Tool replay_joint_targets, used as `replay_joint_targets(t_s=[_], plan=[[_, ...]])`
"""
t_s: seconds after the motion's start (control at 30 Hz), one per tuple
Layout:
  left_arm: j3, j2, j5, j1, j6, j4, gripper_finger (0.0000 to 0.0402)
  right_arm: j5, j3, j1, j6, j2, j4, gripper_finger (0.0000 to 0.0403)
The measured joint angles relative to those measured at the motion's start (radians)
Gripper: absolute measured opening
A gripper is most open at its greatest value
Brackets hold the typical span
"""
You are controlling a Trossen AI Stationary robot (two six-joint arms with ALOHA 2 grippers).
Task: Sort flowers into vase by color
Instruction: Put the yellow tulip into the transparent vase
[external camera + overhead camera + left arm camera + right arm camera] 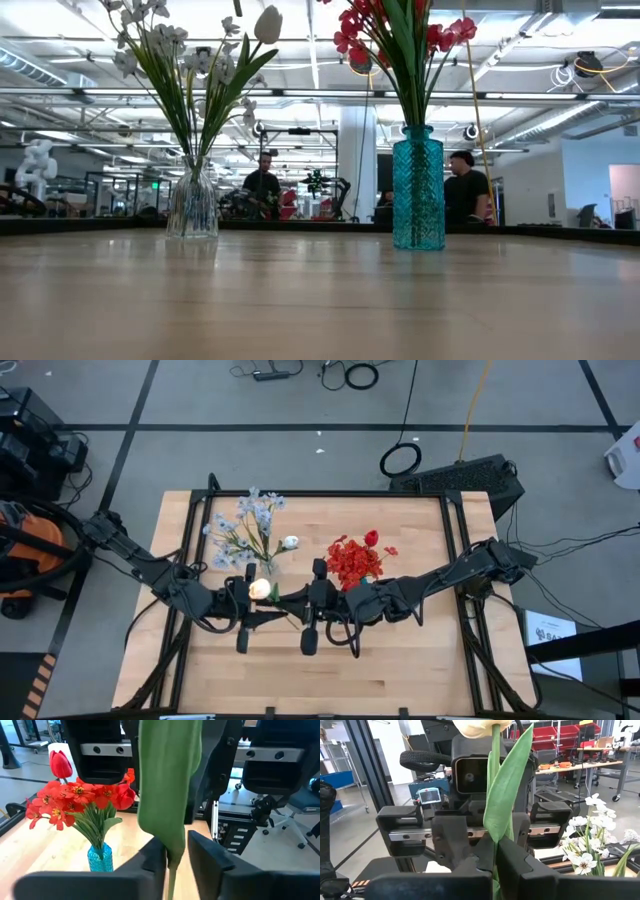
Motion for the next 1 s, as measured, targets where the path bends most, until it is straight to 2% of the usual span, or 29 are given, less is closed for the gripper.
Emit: replay_joint_targets(t_s=[0.2, 0.33, 0.47, 0.63, 0.73, 0.9, 1.0], plan=[[0.000, 0.000, -0.001, 0.000, 0.000, 0.000, 0.0016, -0.002, 0.000, 0.000, 0.000, 0.000, -0.002, 0.0000], [0.000, 0.000, -0.001, 0.000, -0.001, 0.000, 0.0015, -0.002, 0.000, 0.000, 0.000, -0.003, -0.004, 0.0012], [0.000, -0.002, -0.001, 0.000, -0.026, 0.000, 0.0017, -0.001, 0.000, -0.002, -0.020, -0.028, -0.052, 0.0044], [0.000, -0.015, -0.001, -0.003, -0.026, -0.009, 0.0017, 0.001, -0.001, -0.002, -0.021, -0.119, -0.229, 0.0085], [0.000, -0.017, -0.001, -0.004, -0.026, -0.015, 0.0017, -0.002, -0.001, 0.011, 0.076, -0.186, -0.390, 0.0098], [0.000, 0.000, -0.024, -0.004, -0.027, -0.039, 0.0017, -0.066, -0.001, 0.051, 0.321, -0.290, -0.628, 0.0098], [0.000, 0.023, -0.040, -0.004, -0.027, -0.043, 0.0017, -0.074, 0.000, 0.097, 0.386, -0.325, -0.728, 0.0084]])
